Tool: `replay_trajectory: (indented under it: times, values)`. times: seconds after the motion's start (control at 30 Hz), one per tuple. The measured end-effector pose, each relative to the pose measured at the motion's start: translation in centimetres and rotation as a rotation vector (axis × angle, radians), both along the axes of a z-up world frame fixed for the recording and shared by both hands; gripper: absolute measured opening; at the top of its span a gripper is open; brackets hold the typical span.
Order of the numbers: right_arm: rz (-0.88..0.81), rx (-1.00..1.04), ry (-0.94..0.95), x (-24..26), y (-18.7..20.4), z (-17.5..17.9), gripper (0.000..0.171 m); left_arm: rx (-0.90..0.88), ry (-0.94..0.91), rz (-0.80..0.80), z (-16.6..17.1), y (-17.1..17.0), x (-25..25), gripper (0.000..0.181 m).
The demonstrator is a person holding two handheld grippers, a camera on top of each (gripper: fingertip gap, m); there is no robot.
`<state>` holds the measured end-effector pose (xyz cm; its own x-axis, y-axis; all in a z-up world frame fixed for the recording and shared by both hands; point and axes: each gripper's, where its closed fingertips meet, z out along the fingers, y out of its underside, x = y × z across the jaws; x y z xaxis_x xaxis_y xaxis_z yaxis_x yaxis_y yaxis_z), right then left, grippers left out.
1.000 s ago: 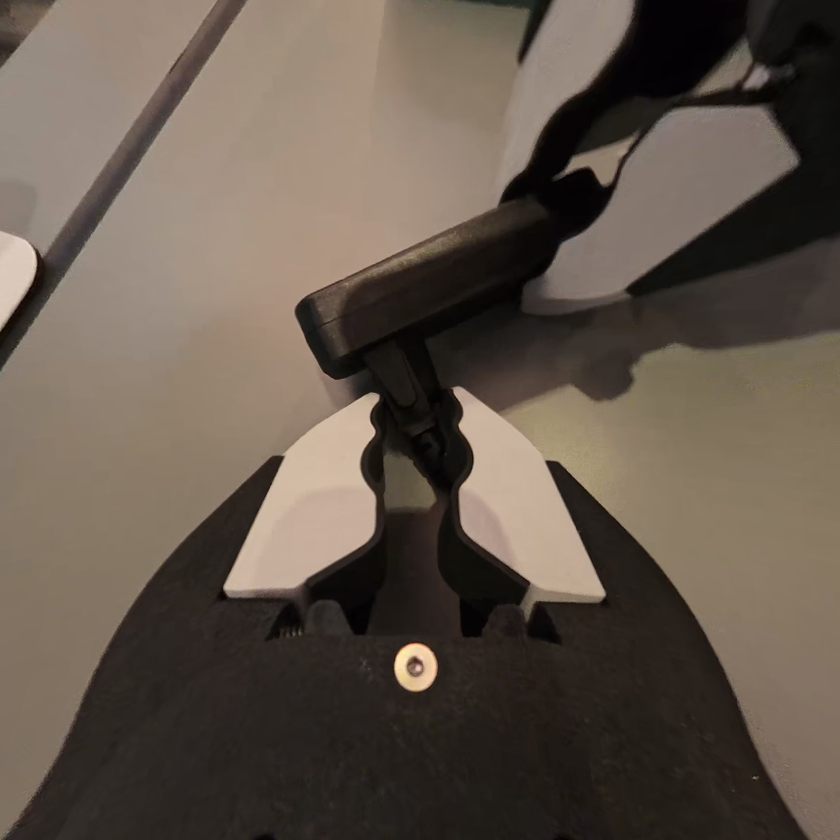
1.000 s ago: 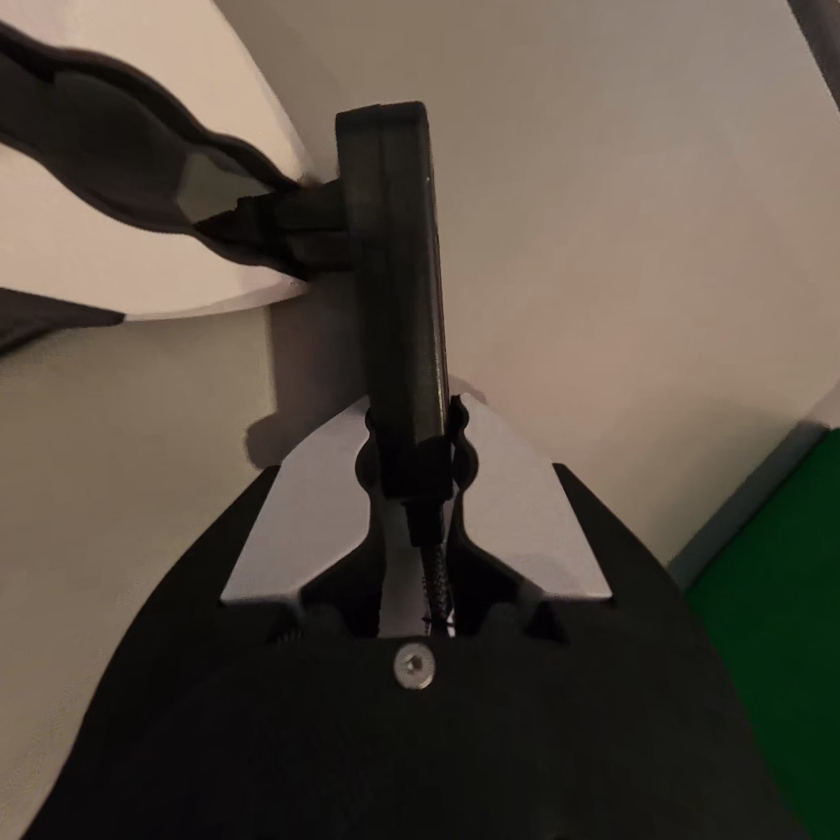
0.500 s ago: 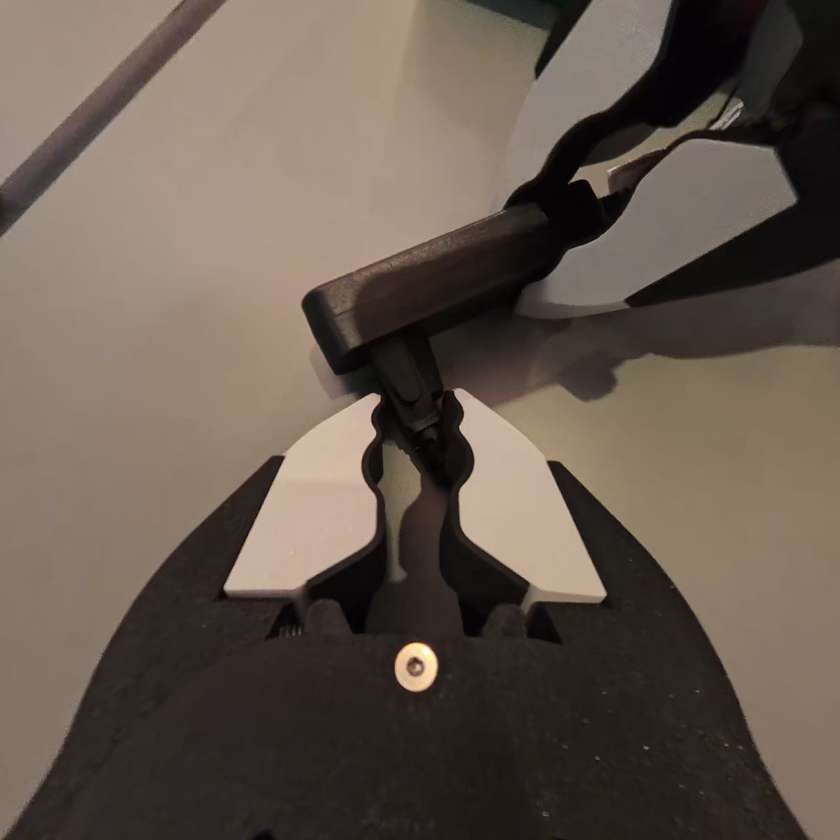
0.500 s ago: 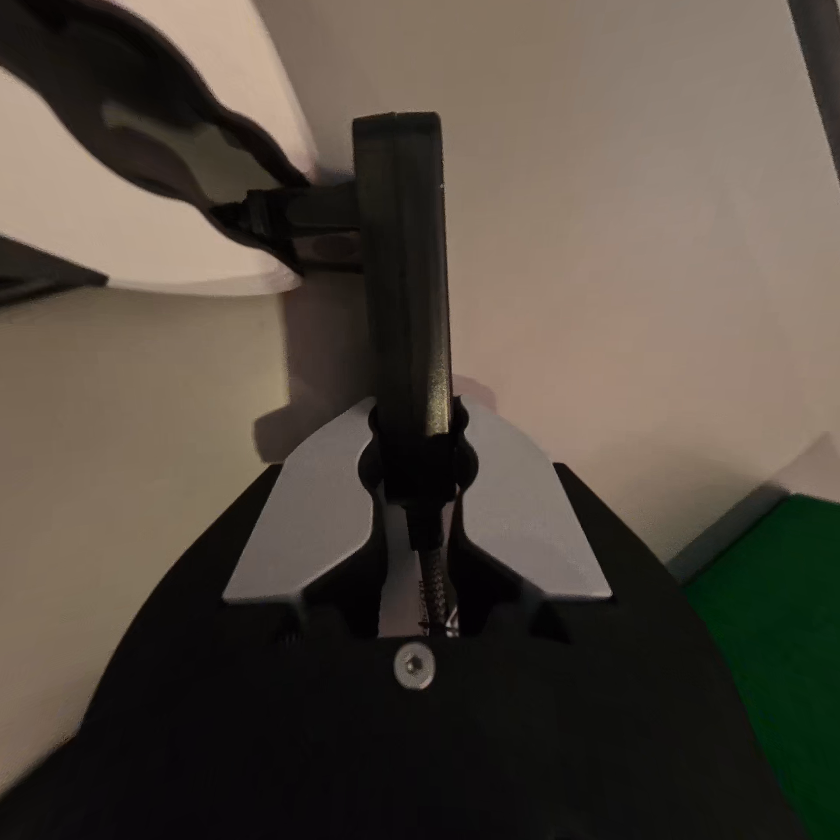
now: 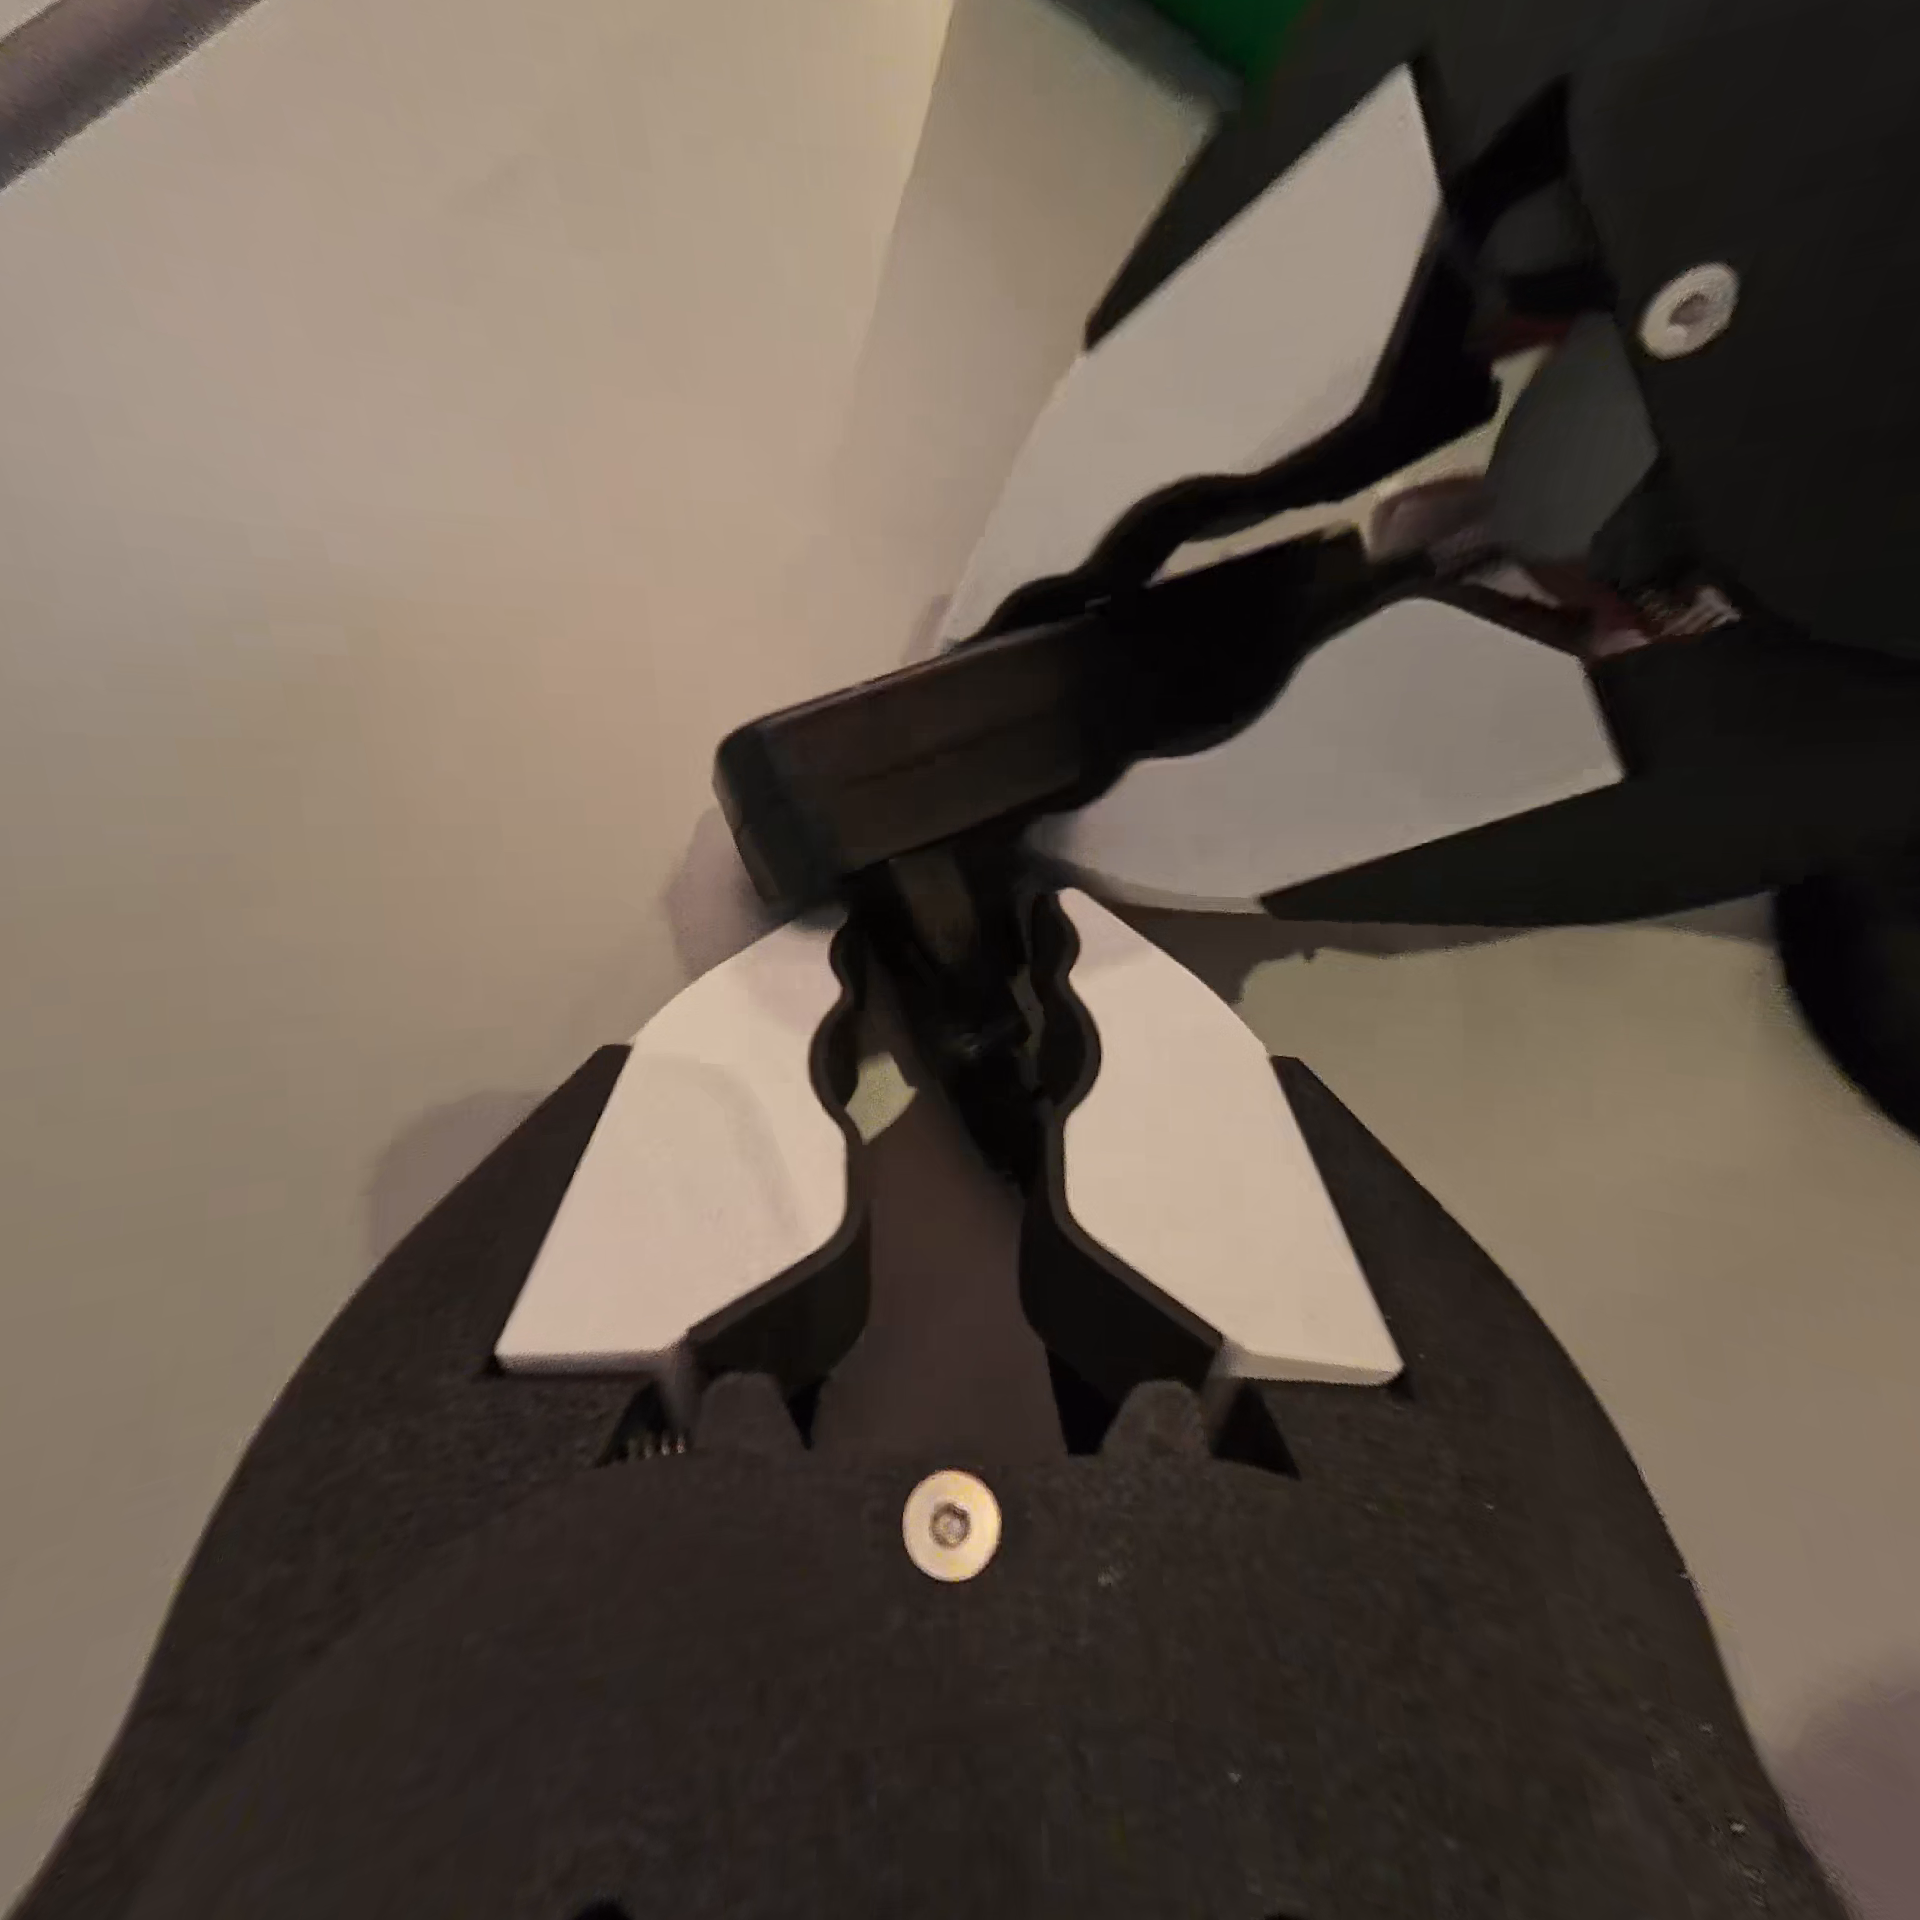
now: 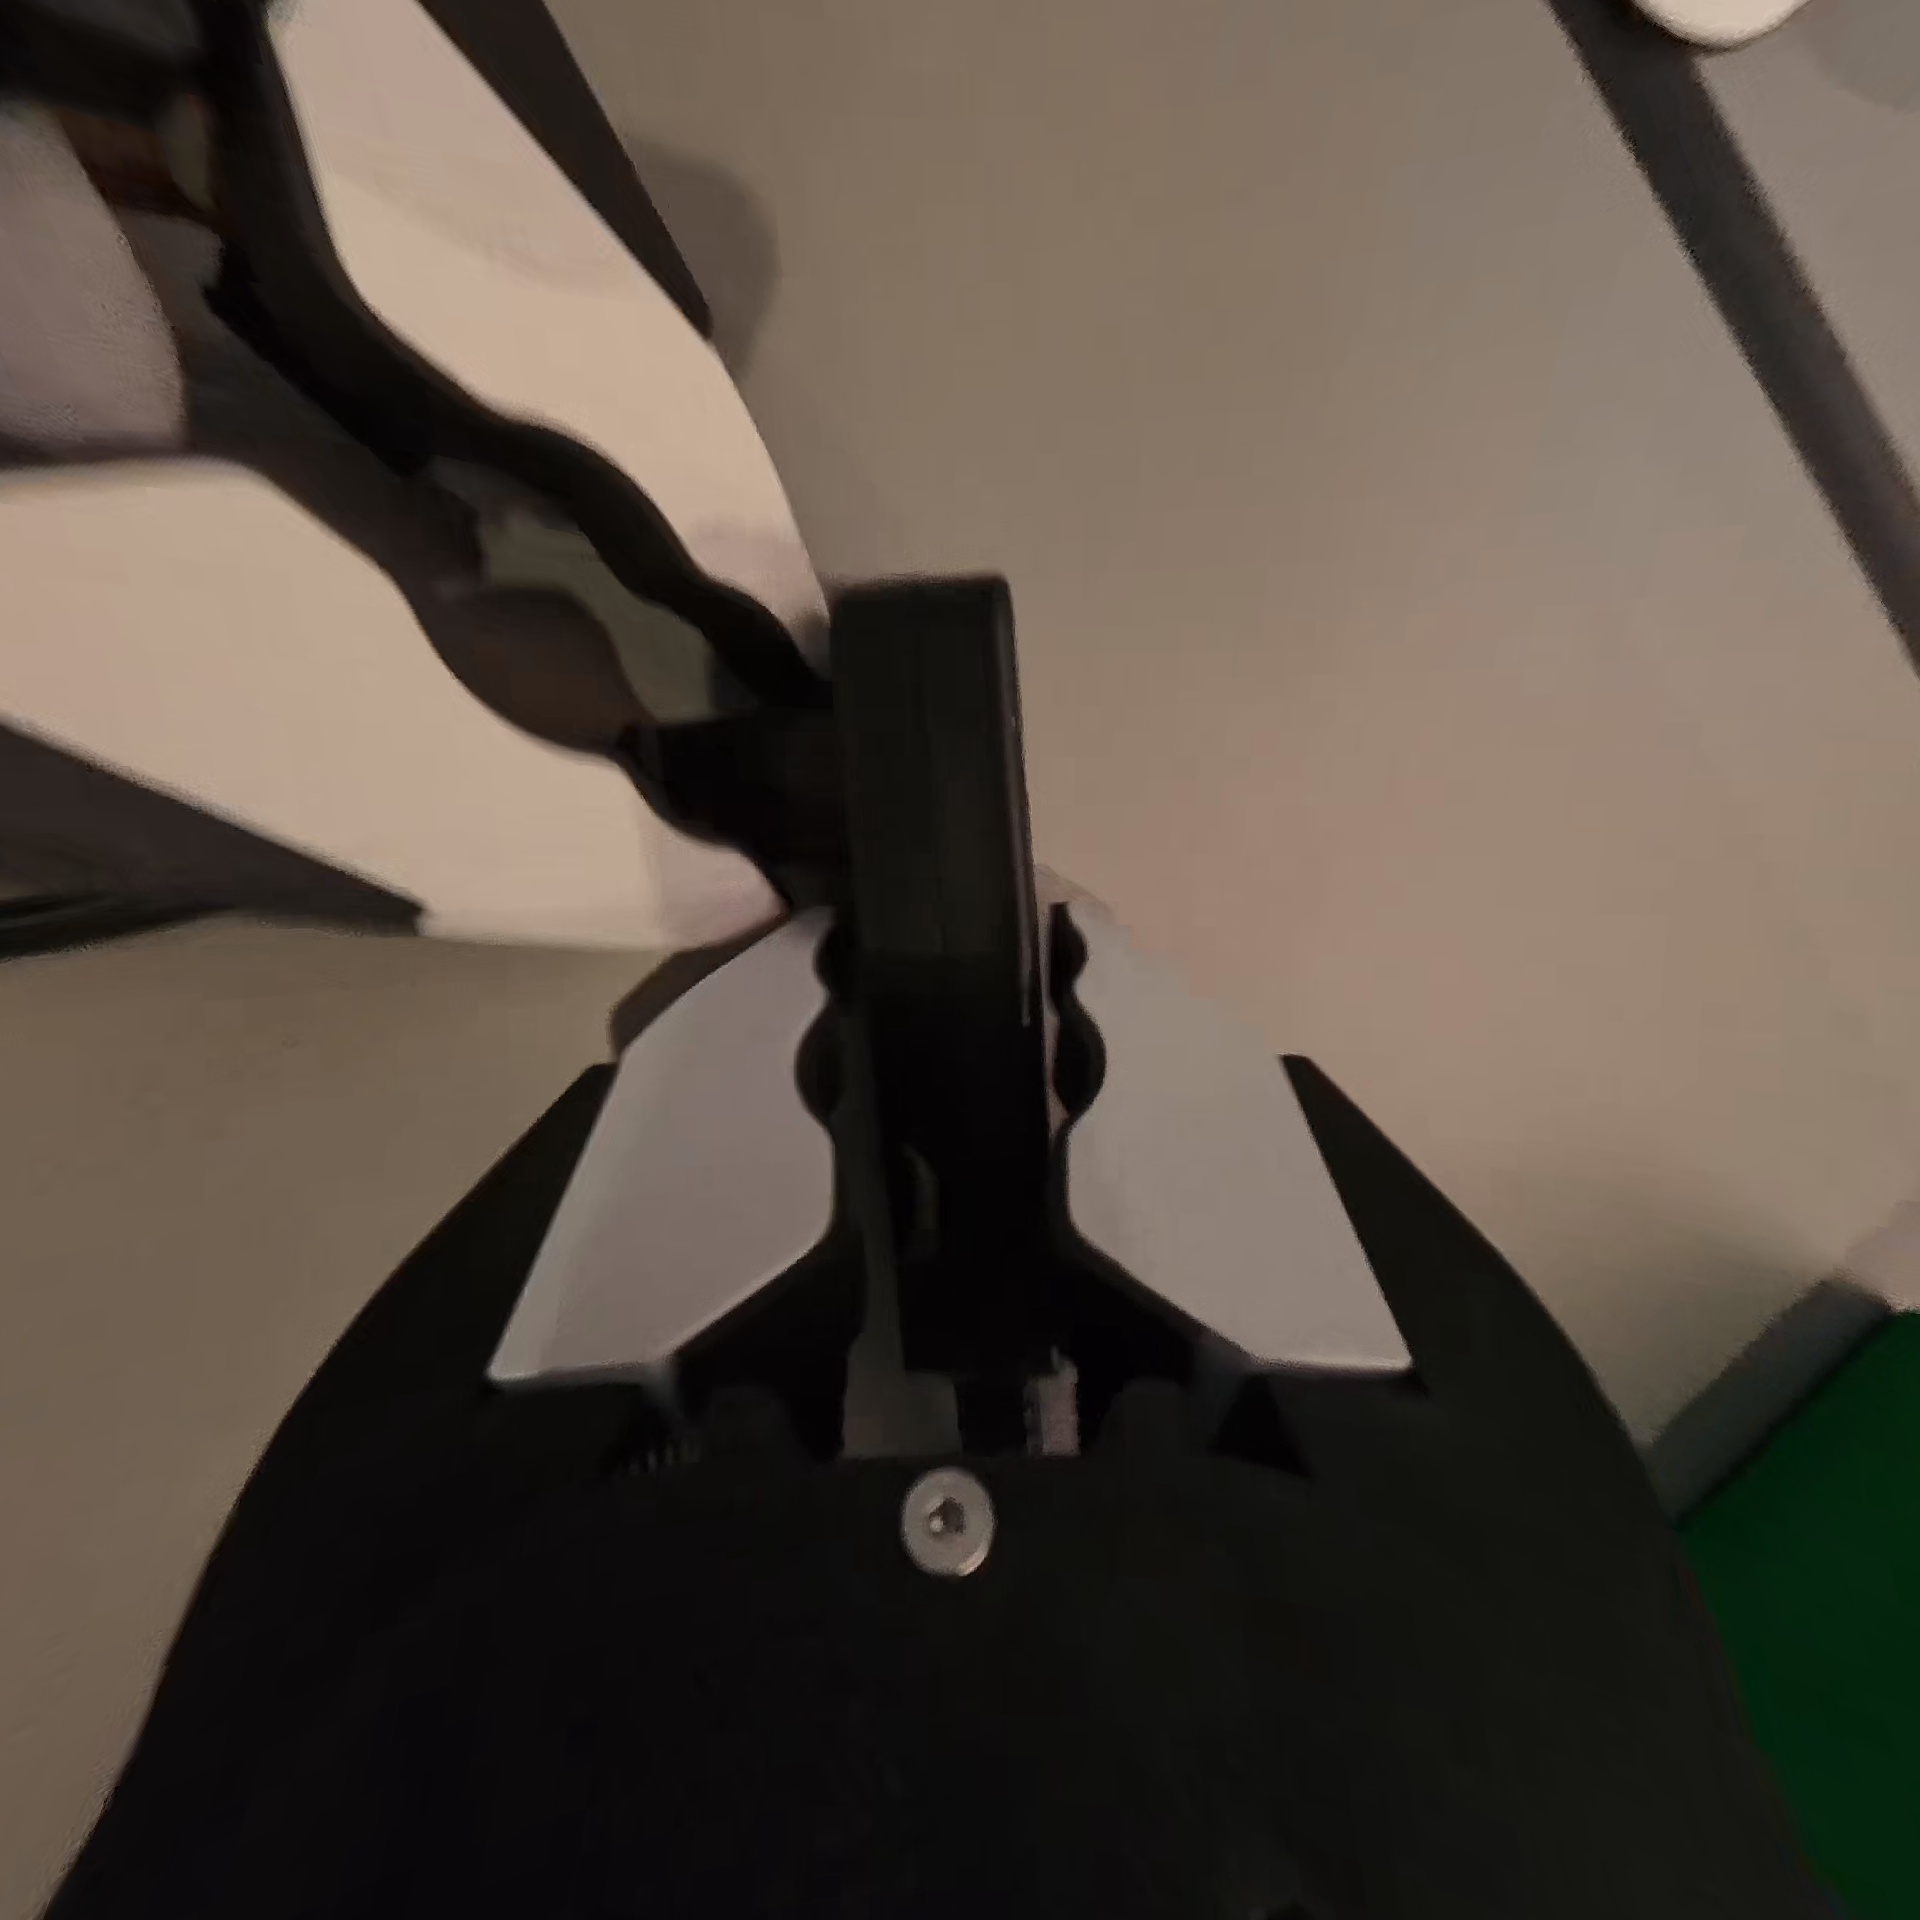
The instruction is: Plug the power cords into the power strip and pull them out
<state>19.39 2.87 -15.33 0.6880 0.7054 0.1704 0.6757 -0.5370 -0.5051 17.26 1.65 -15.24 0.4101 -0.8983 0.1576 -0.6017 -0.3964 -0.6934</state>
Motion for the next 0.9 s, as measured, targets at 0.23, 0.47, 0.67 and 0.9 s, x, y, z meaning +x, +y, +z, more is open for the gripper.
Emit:
replay_trajectory:
  times: [0.23,0.47,0.67,0.9]
  values:
    - [-0.023,-0.013,0.094,-0.27,0.37,-0.23,0.032,0.028,0.048,-0.006,-0.21,0.20,-0.03,0.029]
    - [-0.102,0.056,0.193,-0.21,0.67,0.23,0.031,0.174,0.093,-0.003,0.03,0.40,-0.03,0.027]
    - [-0.117,0.028,0.240,-0.18,0.75,0.21,0.030,0.213,0.101,0.026,0.08,0.44,-0.09,0.025]
    - [-0.144,0.056,0.286,-0.12,0.76,0.52,0.031,0.312,0.129,0.039,0.39,0.55,-0.12,0.025]
